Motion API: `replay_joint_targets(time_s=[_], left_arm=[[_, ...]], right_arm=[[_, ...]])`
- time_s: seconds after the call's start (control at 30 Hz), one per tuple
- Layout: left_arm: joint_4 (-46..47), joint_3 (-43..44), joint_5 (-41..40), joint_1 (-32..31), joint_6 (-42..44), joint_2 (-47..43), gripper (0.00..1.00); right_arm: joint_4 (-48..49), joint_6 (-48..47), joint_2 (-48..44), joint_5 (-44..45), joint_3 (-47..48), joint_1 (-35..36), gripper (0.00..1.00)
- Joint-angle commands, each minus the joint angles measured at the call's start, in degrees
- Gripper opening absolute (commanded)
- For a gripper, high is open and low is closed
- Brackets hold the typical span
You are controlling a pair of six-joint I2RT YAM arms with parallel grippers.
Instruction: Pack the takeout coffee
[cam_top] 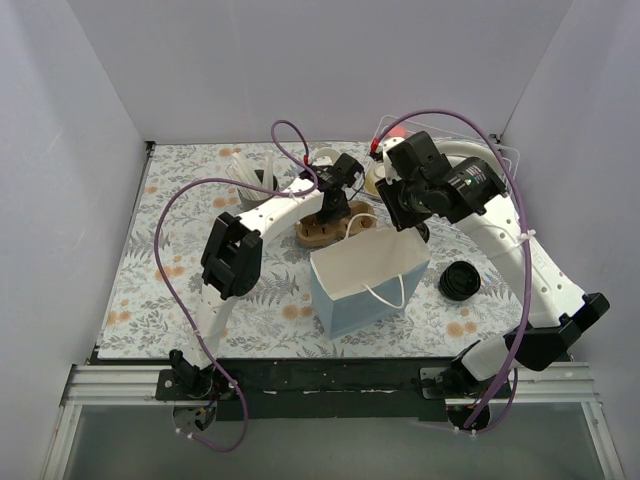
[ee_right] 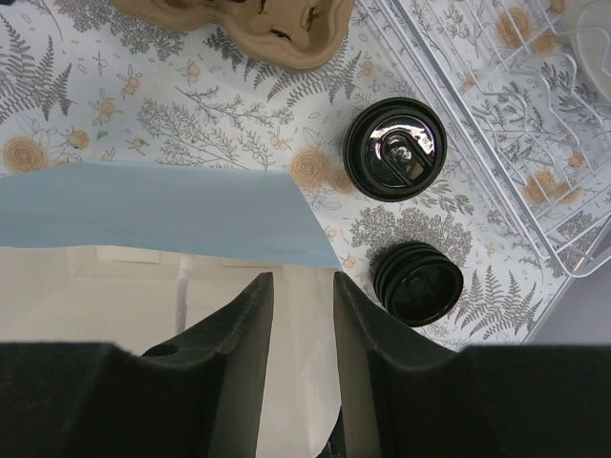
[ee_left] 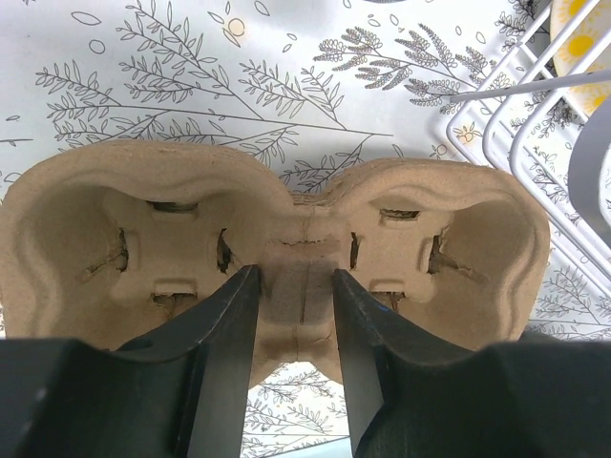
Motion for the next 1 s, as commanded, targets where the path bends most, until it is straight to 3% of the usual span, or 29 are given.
replay_joint_targets(time_s=[0.0, 0.33, 0.7, 0.97], left_arm=[[-3.6, 0.1, -5.3, 0.3, 2.1, -1.7, 0.35], [-5.5, -1.0, -9.0, 0.9, 2.6, -5.3, 0.41], [-0.9, -4.1, -3.2, 1.0, -0.1, -6.7, 0.55], [0.6, -5.0, -1.8, 1.0, -0.7, -5.0, 0.56]], right_arm=[[-0.3, 0.5, -0.6, 1.5, 3.7, 0.1, 0.40], [1.0, 1.4, -1.1, 1.2, 2.1, 0.2, 0.40], [0.7, 1.2, 0.8, 0.7, 4.3, 0.1, 0.40], [1.1, 0.1, 0.6, 0.5, 3.8, 0.2, 0.40]])
